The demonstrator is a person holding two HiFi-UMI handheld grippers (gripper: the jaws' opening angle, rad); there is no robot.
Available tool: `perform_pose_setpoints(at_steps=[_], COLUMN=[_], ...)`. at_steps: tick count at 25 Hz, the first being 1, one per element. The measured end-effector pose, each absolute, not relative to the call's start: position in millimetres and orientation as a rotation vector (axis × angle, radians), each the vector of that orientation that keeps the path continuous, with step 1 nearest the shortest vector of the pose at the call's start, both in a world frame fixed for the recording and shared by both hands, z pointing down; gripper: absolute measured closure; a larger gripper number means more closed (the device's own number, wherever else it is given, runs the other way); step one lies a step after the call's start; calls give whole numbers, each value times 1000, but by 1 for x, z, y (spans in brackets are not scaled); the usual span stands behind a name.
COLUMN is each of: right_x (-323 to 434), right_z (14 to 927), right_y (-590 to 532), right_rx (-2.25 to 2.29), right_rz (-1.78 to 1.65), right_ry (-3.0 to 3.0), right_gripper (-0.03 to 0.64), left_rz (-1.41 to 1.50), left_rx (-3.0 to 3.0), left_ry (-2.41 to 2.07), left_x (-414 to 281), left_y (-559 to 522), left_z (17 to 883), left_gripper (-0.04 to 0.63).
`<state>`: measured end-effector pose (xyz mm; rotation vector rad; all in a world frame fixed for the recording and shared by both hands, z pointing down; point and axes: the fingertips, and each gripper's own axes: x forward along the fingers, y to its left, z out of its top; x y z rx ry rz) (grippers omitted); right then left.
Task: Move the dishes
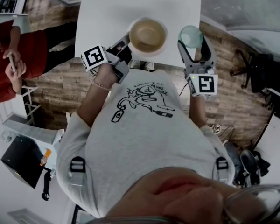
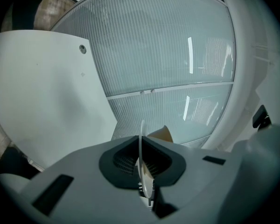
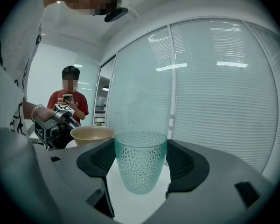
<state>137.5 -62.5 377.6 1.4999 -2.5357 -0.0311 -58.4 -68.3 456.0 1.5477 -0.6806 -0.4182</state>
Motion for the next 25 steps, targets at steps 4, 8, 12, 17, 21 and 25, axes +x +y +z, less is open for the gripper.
perform_pose_setpoints(at_steps=[4,8,12,17,21,25], right_x=[138,142,146,148,148,150], right_z=[392,405,418,436,449,458], right_y=[-65,-65,-64,-65,-66,-67], right_rx=[1486,1501,1512,1509,1500,1500], right_rz=[-29,-1,11,31,68,75], right_ry=[-2518,-2501,-2491,-2477,-2482,-2482], right_gripper=[264,264,264,264,264,264], left_rz=[-421,-422,-420,-420,-422,-414], left_rx=[1544,1540,1538,1539,1535,1540], left_ry=[-682,-685,-688,-684,-685,-695], left_x=[-59,-59,-59,-58,-59,-60], left_y=[-69,-68,-66,-67,-66,-66], left_z=[456,454,454,455,455,455], left_gripper=[584,584,584,584,584,584])
